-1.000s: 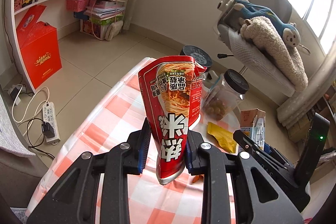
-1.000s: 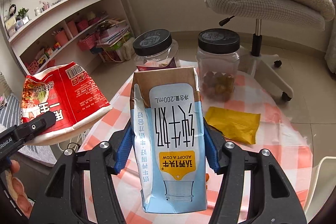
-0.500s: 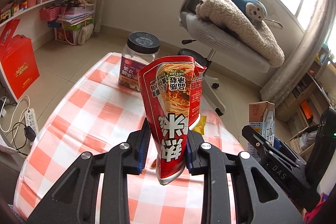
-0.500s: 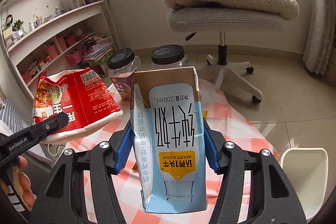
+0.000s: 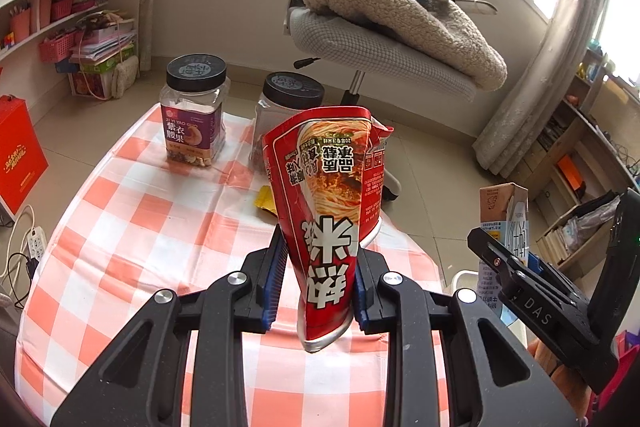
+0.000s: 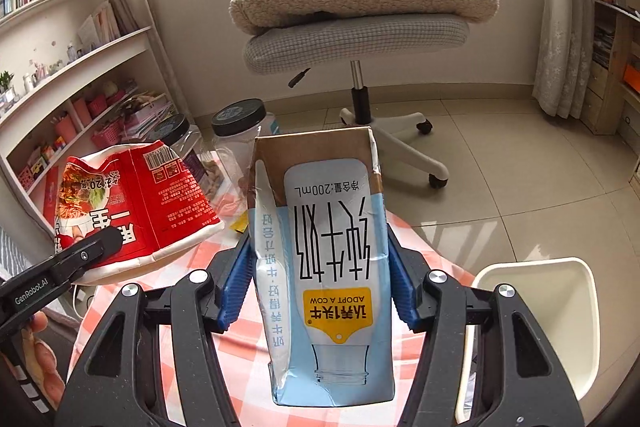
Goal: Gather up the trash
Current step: 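Carry the carton into the bin and open the right tool while the left tool carries the bag, then open the left tool over the bin to drop the red bag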
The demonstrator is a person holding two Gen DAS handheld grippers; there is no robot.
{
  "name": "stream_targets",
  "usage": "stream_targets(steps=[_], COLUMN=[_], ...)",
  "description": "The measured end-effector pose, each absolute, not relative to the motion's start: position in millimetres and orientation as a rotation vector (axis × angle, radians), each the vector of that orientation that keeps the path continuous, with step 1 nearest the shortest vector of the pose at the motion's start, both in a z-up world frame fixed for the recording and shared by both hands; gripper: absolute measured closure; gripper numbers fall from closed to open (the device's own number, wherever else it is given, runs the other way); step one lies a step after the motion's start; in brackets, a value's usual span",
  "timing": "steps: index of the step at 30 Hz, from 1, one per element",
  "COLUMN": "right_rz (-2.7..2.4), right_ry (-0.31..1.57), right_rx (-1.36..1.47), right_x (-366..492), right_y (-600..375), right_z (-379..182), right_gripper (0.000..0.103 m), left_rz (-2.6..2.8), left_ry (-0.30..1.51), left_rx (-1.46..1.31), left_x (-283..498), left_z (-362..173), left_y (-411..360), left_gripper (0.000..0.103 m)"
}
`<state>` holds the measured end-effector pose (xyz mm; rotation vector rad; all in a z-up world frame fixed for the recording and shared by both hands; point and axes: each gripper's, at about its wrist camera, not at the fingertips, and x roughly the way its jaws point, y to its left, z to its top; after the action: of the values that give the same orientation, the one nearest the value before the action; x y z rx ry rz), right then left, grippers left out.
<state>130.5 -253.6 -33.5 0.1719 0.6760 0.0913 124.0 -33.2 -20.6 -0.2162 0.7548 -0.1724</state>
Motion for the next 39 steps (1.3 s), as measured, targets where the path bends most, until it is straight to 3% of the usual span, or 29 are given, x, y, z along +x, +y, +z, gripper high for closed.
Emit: stream_targets(steps=[27, 28, 31, 35, 39], right_rz=[-0.21, -0.228, -0.302, -0.397, -0.453], right_ry=[0.694, 0.694, 0.674, 0.635, 0.615], right_rx=[0.294, 0.305, 0.341, 0.374, 0.428], right_x=[78, 76, 66, 51, 38], right_y=[-416, -424, -449, -480, -508], right_z=[-41, -41, -41, -38, -38], right_gripper=[0.046, 0.044, 0.023, 0.015, 0.014], left_rz=[-0.402, -0.415, -0.465, -0.527, -0.58], left_ry=[0.787, 0.792, 0.807, 0.82, 0.849], left_rx=[-0.074, -0.07, -0.061, -0.049, -0.029], left_x=[106, 105, 102, 96, 90], left_z=[-31, -33, -37, -42, -54], left_y=[-180, -187, -211, -242, -273], left_gripper=[0.074, 0.074, 0.074, 0.074, 0.073])
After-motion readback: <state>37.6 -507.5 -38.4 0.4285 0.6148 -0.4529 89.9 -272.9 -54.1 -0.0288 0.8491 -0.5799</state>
